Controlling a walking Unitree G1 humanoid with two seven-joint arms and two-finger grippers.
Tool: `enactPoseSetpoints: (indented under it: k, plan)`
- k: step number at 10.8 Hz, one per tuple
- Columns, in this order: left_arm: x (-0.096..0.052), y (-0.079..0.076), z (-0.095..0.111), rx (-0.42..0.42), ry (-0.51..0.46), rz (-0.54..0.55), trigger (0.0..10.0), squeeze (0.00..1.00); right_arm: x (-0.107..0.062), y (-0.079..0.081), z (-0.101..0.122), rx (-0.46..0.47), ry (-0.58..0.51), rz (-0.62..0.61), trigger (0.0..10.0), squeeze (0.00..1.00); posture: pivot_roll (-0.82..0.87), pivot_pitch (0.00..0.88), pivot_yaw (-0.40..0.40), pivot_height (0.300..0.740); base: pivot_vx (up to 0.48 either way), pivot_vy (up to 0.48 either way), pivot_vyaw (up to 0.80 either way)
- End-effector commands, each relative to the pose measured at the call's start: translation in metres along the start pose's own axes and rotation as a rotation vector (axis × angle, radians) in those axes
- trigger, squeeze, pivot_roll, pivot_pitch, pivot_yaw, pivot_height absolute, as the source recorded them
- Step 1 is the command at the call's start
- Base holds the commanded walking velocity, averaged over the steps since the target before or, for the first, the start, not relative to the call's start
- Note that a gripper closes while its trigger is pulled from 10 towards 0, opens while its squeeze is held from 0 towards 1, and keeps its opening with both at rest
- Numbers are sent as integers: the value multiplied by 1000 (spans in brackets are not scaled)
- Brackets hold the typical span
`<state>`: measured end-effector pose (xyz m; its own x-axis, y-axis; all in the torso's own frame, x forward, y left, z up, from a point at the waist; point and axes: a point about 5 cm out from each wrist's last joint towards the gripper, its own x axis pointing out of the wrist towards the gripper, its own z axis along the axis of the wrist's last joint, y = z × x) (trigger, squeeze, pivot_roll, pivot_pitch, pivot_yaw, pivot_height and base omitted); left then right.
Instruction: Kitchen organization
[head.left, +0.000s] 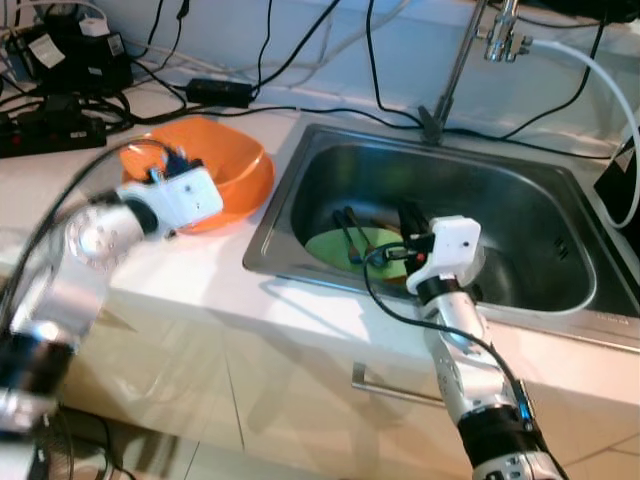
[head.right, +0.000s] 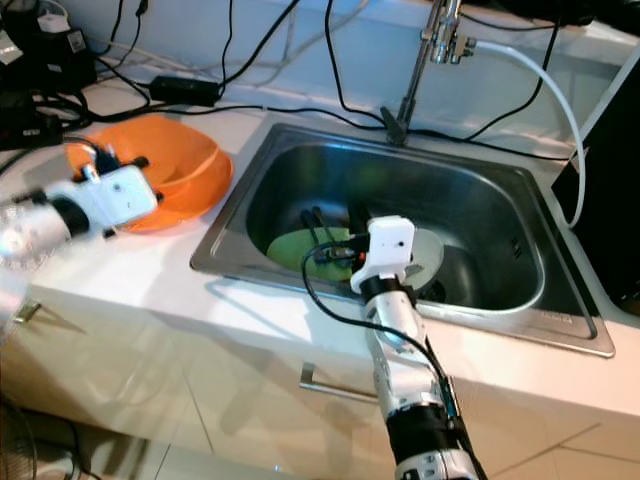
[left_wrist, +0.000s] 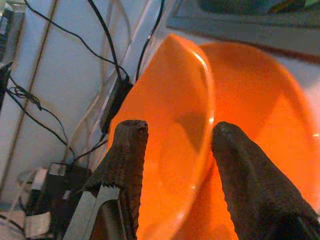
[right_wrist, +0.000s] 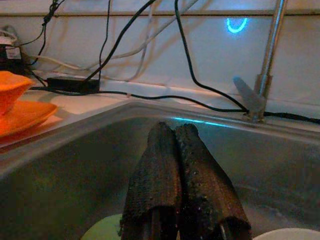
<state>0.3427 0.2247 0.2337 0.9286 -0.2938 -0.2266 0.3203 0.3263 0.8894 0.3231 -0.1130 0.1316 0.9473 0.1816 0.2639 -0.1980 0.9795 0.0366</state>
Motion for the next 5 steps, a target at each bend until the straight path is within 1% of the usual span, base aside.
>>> enactPoseSetpoints:
  k: [1,2,3,5]
  plan:
    - [5,2,2,51,15,-24,10000,0,3,-2,5,-6,-13,-1,10000,0,249,33,-62,740,0,0,0]
    - [8,4,1,69,30,-29,10000,0,4,-2,5,-7,-11,-2,10000,0,248,33,-60,740,0,0,0]
    - [15,2,-2,102,70,-44,10000,0,4,-2,5,-9,-9,0,10000,0,249,31,-60,740,0,0,0]
    - [23,-3,-2,122,93,-86,10000,0,5,-1,6,-10,-9,3,10000,0,240,30,-56,740,0,0,0]
